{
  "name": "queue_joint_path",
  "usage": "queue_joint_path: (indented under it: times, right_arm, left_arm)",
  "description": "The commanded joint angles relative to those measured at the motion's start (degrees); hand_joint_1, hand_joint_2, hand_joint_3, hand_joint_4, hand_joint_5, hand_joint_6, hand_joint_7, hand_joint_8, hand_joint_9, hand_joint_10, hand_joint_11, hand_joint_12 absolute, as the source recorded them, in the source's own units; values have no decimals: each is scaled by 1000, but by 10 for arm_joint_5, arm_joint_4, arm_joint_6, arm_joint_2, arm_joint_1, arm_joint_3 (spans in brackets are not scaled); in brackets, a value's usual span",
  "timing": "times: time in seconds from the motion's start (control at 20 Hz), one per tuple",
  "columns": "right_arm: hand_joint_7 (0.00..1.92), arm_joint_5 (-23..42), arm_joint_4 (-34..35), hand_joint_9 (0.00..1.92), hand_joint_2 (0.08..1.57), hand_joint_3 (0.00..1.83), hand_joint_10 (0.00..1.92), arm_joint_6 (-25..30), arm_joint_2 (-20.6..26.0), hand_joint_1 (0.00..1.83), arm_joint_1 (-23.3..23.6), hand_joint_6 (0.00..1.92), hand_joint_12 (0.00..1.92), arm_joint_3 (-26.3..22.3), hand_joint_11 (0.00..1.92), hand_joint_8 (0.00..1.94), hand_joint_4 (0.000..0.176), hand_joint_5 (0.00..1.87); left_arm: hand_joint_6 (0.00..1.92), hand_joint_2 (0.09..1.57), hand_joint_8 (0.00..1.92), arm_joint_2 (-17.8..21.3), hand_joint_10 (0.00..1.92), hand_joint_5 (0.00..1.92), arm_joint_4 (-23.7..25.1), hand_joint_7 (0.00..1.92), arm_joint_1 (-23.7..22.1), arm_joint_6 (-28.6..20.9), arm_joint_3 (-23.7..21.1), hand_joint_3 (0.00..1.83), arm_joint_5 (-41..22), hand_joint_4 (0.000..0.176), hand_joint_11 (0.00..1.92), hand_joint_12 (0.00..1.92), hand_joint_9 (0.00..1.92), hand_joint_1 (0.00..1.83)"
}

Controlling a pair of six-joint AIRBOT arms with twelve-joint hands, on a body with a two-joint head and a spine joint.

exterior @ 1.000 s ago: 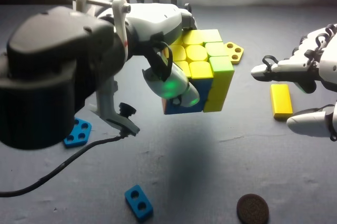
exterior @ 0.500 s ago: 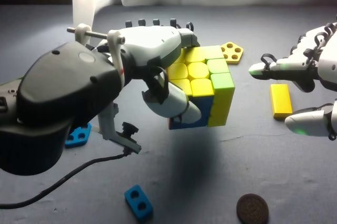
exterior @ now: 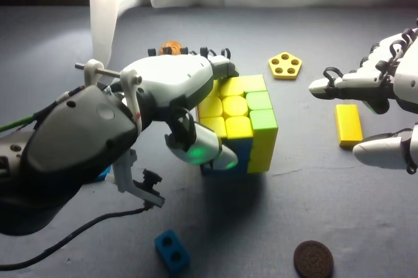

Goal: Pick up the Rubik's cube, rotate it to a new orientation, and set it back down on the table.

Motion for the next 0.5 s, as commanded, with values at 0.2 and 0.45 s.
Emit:
queue_joint_path:
  times: [0.2, 0.45]
  right_arm:
    - [527, 61, 6, 488, 1302, 0, 1880, 1, 0, 27, 6, 11, 1921, 0, 455, 1447, 0, 249]
    - [387, 61, 6, 337, 1291, 0, 1637, 0, 0, 0, 5, 9, 1921, 0, 252, 1154, 0, 254]
  left_arm:
    - [1601, 1409, 1921, -1, 1921, 515, 60, 476, 18, -41, 2, 0, -54, 0, 335, 1921, 331, 1047]
    - [1683, 1426, 1917, -4, 1921, 488, 74, 446, 34, -63, 0, 2, -64, 0, 340, 1921, 316, 1014]
